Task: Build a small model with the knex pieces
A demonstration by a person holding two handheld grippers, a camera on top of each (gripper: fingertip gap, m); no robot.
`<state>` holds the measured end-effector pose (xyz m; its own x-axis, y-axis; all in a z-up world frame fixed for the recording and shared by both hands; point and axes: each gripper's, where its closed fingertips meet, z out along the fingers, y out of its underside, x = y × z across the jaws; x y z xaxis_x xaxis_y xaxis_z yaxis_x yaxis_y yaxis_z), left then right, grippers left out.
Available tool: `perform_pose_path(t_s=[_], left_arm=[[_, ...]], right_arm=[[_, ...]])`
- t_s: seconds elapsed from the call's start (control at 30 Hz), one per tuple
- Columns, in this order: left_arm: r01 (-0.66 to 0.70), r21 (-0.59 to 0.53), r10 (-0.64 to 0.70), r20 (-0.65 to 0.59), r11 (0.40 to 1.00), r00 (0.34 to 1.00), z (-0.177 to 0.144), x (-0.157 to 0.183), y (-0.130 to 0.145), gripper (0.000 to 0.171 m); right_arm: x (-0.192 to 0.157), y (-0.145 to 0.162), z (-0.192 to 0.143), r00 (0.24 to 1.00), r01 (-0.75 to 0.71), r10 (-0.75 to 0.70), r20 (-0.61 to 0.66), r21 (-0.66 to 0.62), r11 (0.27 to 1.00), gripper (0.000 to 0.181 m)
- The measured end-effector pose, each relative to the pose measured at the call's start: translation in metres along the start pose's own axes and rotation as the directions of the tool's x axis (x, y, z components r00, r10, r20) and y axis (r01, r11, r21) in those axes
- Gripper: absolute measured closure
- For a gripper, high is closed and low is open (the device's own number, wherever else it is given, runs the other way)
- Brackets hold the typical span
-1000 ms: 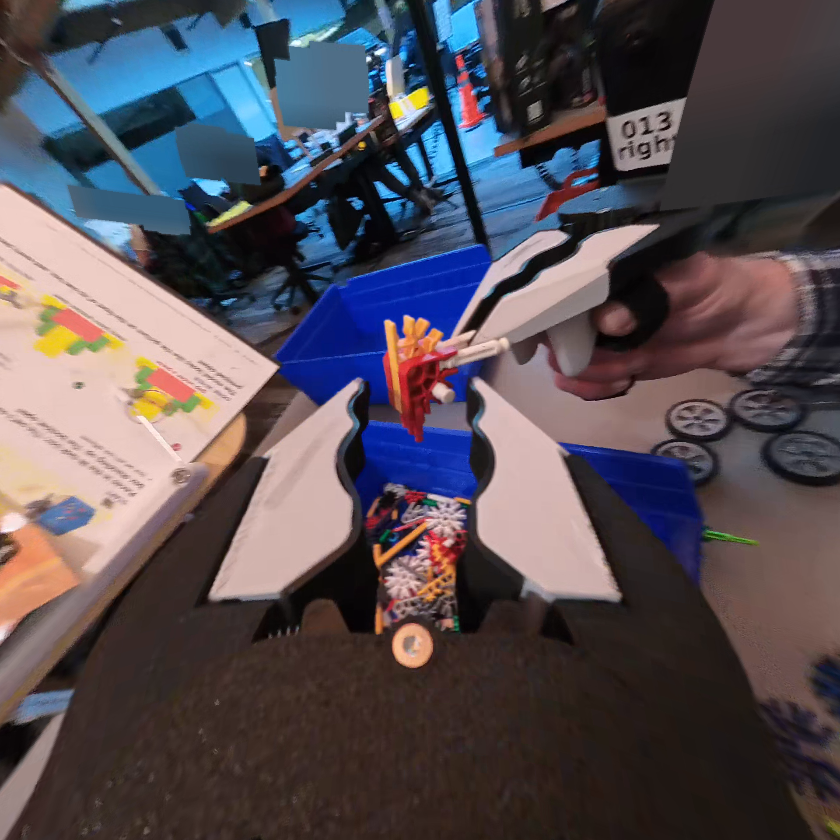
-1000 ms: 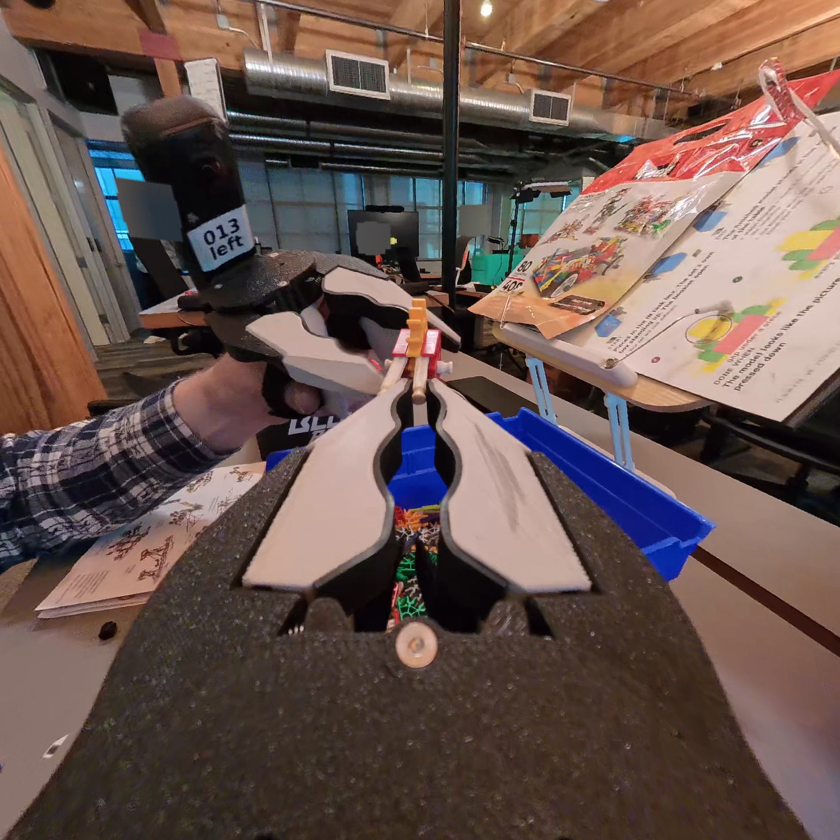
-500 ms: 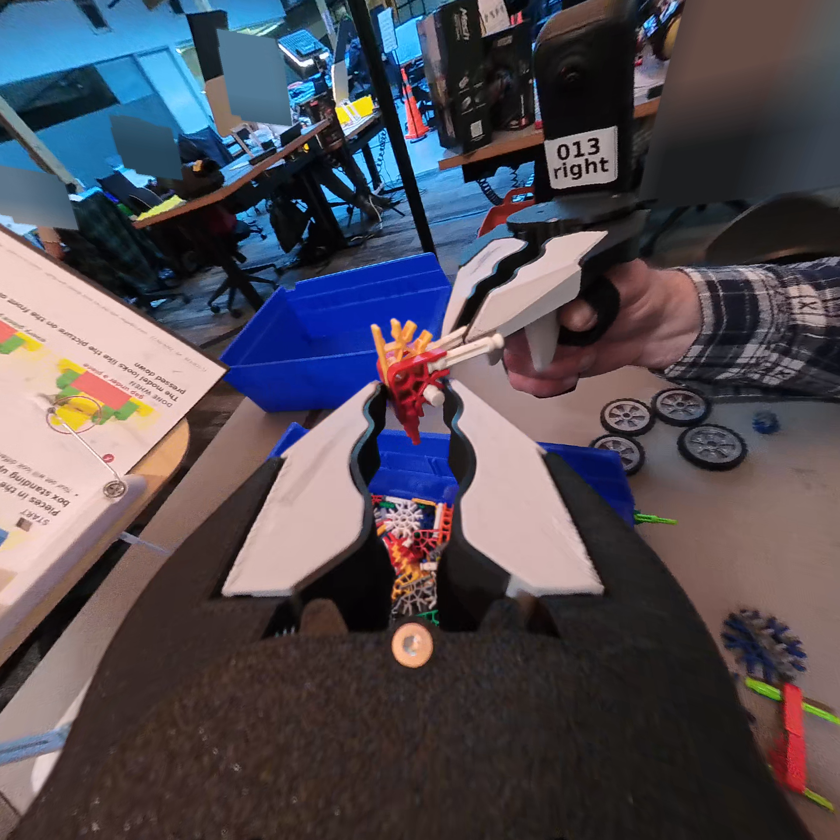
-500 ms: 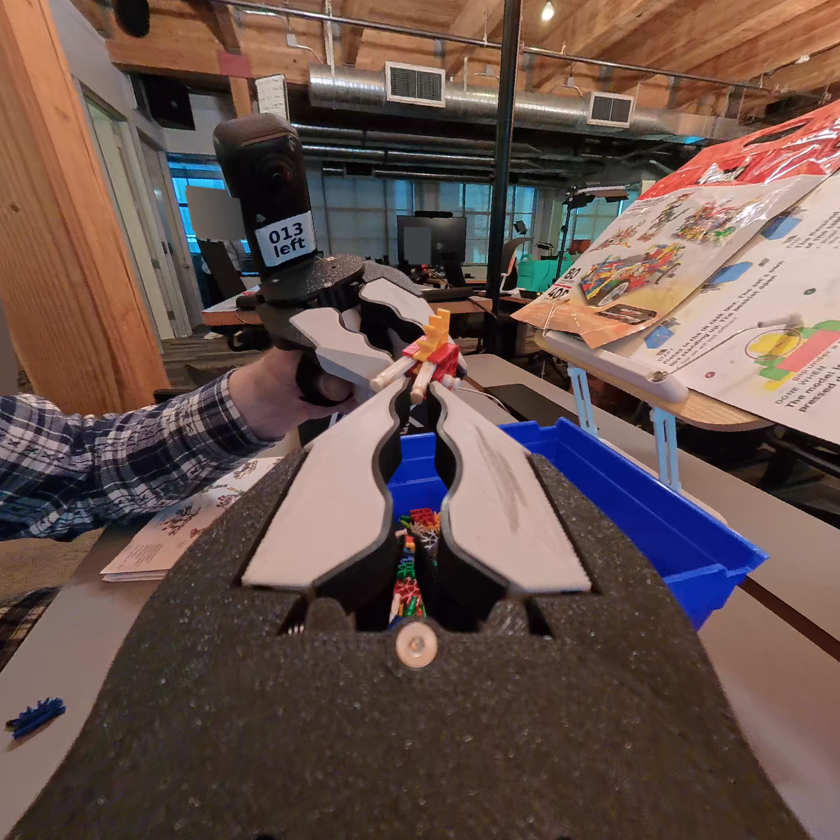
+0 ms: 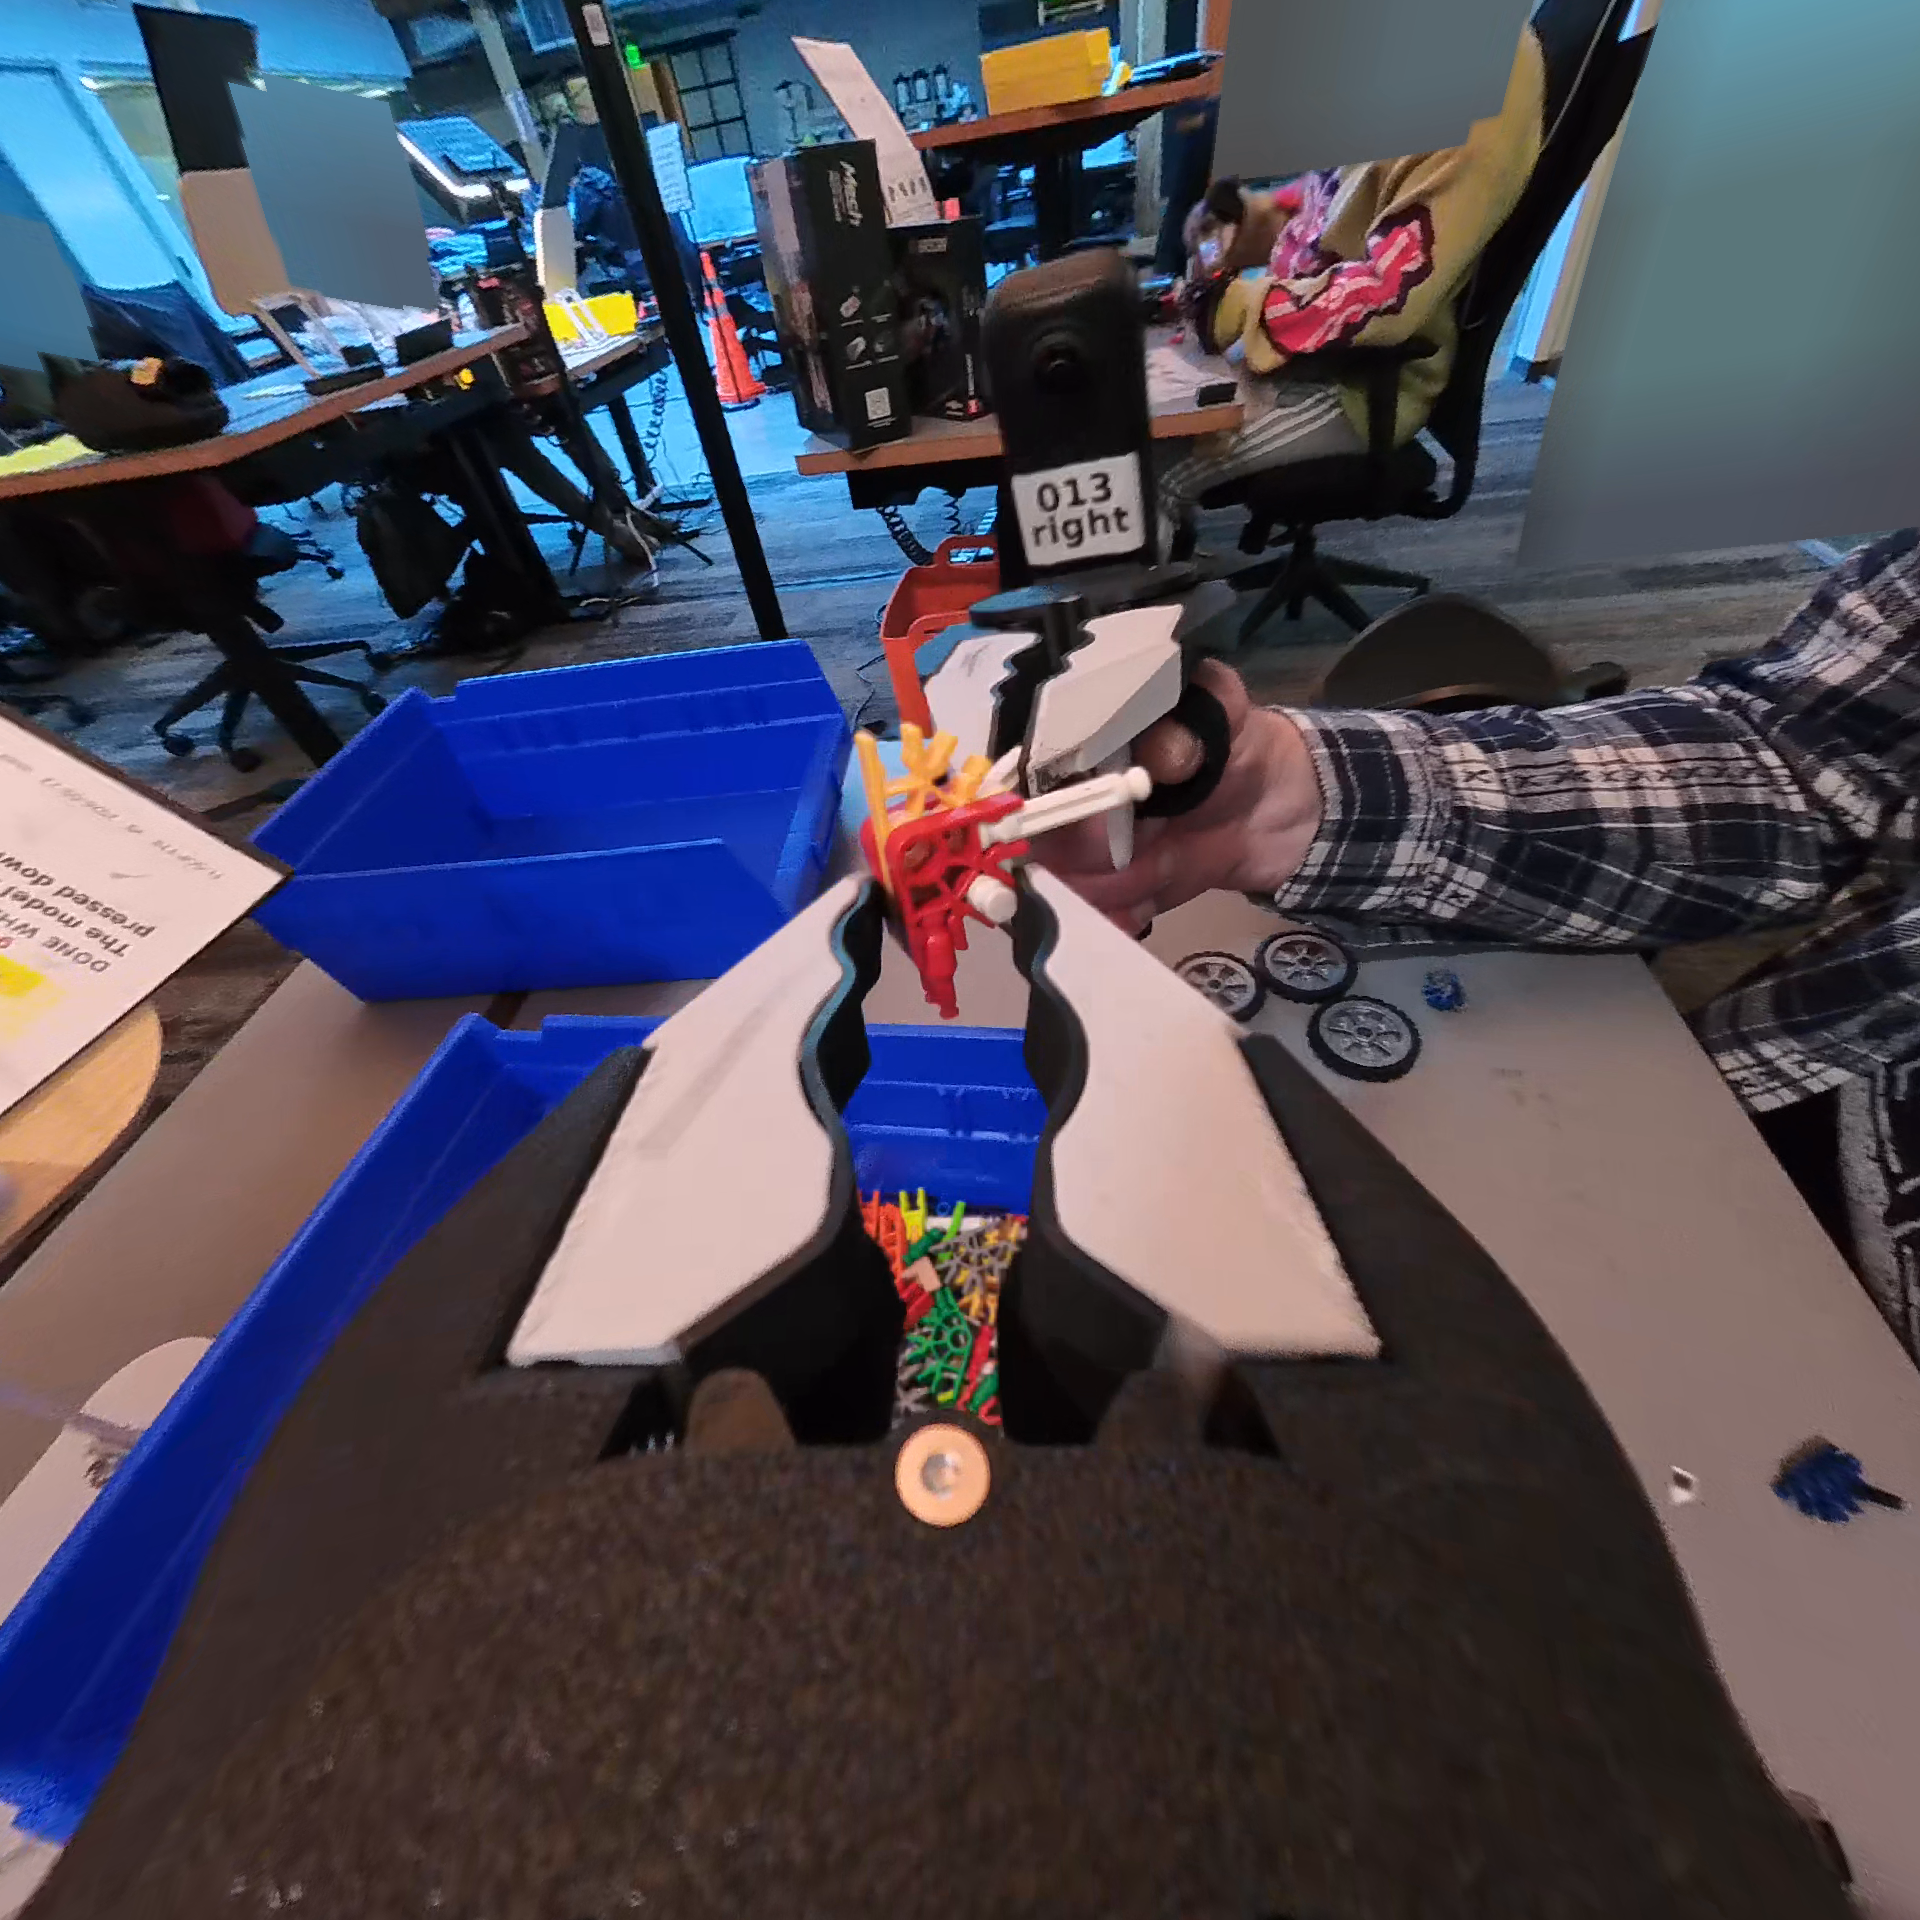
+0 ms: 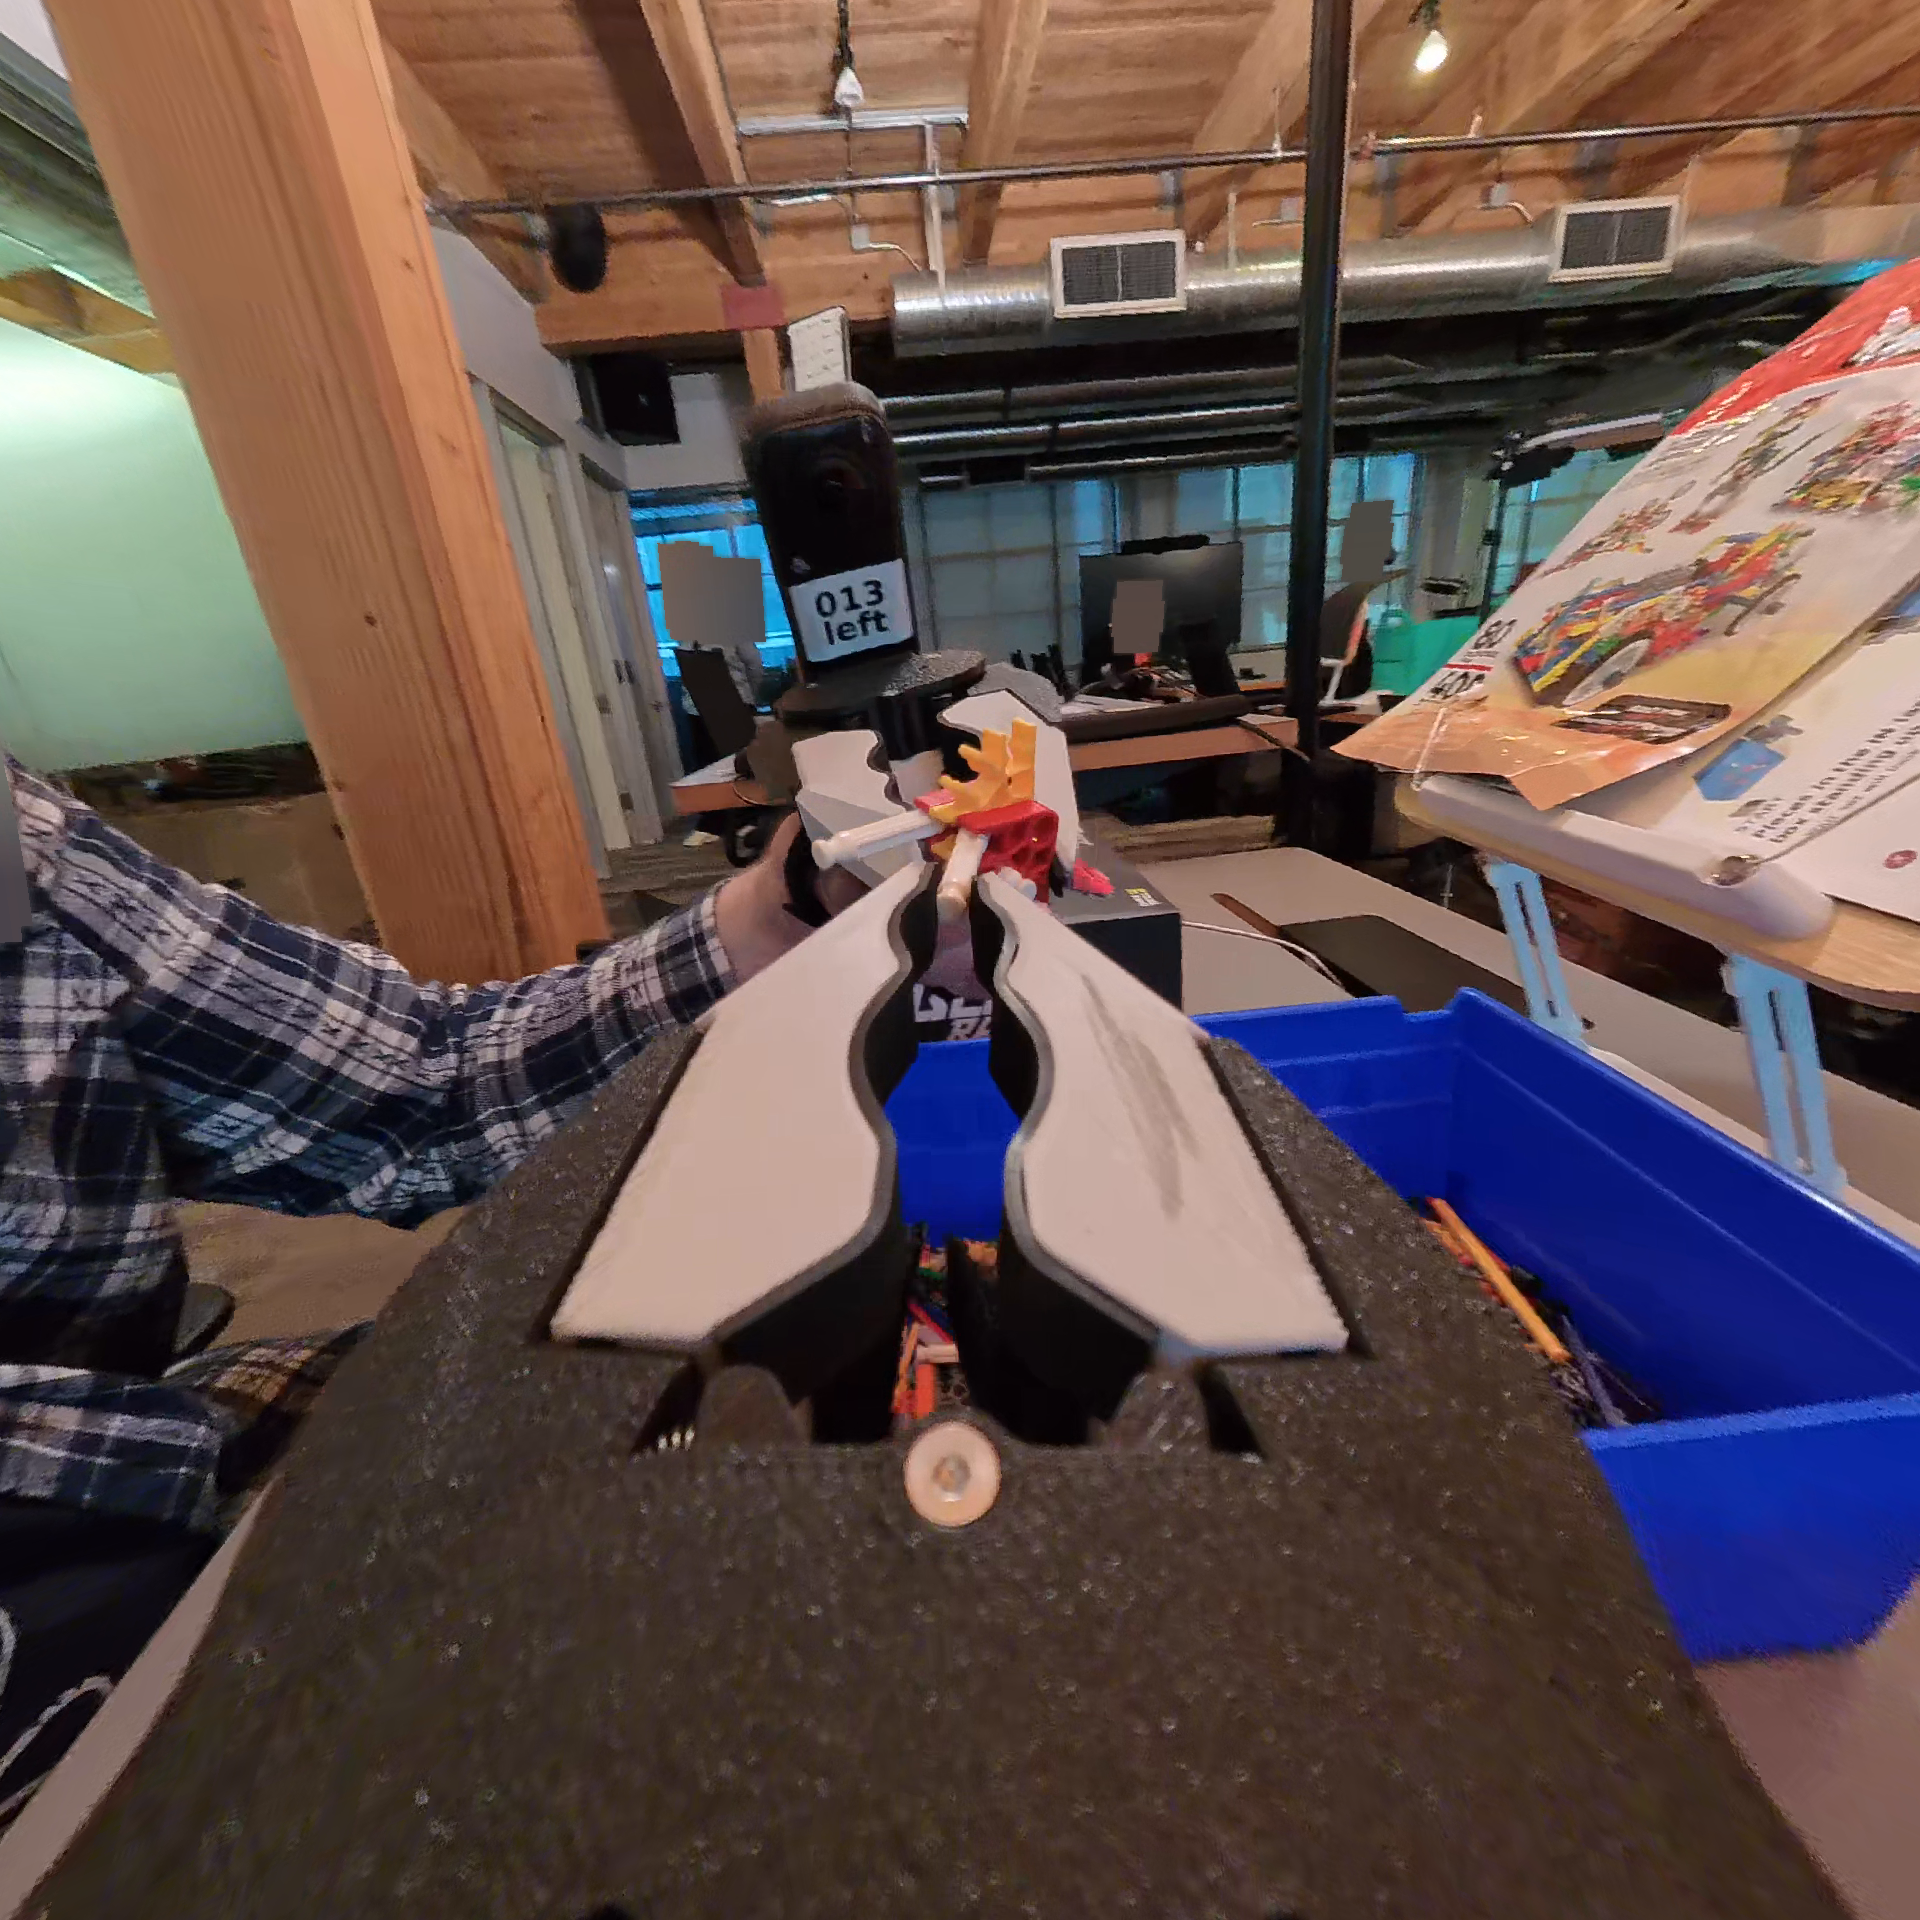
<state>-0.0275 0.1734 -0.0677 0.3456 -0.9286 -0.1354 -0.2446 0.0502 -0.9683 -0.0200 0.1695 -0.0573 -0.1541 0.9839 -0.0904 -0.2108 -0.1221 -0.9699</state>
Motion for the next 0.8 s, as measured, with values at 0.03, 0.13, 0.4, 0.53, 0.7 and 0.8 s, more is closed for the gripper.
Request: perform_pose_path(t_s=[0.03, 0.13, 0.4, 0.53, 0.7, 0.8], left_arm=[[0.007, 0.0, -0.007, -0.011, 1.0, 1.0, 0.0, 0.001, 0.001, 0.15], [0.028, 0.006, -0.027, -0.063, 1.0, 0.998, -0.002, 0.005, 0.003, 0.151], [0.02, -0.006, -0.021, -0.06, 1.0, 0.998, -0.004, 0.002, 0.009, 0.15], [-0.088, -0.132, 0.099, 0.082, 0.987, 0.992, -0.001, -0.011, 0.017, 0.15], [-0.123, -0.194, 0.16, 0.19, 0.973, 0.969, 0.007, -0.02, 0.017, 0.15], [-0.1, -0.151, 0.121, 0.143, 0.984, 0.982, 0.007, -0.015, 0.015, 0.15]], right_arm=[[-0.001, 0.0, 0.0, 1.0, -0.008, 0.008, 0.012, 0.005, 1.0, 0.176], [-0.005, 0.003, 0.001, 0.998, -0.03, 0.03, 0.051, 0.002, 1.0, 0.176], [-0.003, 0.008, 0.003, 0.998, -0.049, 0.05, 0.047, -0.011, 0.999, 0.176], [0.014, 0.014, 0.008, 0.993, 0.033, -0.041, -0.115, -0.073, 0.997, 0.174], [0.024, 0.012, 0.008, 0.967, 0.103, -0.121, -0.223, -0.091, 0.991, 0.174], [0.02, 0.011, 0.007, 0.971, 0.115, -0.132, -0.2, -0.092, 0.989, 0.177]])
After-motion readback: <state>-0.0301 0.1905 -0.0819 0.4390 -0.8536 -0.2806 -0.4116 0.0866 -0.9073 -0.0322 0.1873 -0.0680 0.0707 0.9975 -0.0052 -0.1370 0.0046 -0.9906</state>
